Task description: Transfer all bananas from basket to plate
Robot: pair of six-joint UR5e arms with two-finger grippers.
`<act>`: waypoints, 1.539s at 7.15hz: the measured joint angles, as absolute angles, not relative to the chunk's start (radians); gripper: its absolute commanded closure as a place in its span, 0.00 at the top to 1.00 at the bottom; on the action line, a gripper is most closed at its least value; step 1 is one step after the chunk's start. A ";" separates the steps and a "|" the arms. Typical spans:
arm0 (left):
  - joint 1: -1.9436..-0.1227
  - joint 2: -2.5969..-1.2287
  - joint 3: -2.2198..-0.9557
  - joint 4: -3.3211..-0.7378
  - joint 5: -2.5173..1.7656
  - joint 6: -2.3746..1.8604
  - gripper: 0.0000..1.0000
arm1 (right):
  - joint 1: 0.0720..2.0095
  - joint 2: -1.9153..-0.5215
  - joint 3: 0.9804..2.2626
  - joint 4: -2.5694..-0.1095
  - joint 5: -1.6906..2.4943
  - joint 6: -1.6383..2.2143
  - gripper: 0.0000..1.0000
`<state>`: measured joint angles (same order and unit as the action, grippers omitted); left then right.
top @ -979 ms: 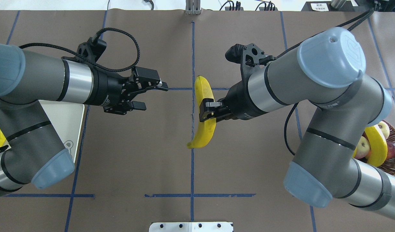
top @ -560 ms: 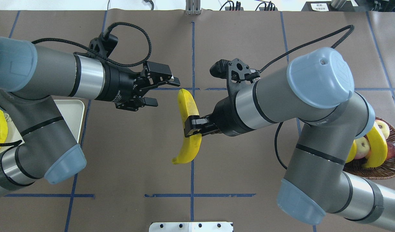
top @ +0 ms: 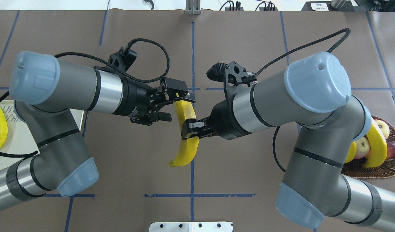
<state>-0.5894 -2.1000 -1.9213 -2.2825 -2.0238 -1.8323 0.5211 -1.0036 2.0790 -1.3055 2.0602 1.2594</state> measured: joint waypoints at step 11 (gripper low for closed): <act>-0.609 -2.087 -1.924 -2.256 -2.025 -1.831 0.00 | 0.520 -1.015 2.087 -1.234 2.047 1.384 1.00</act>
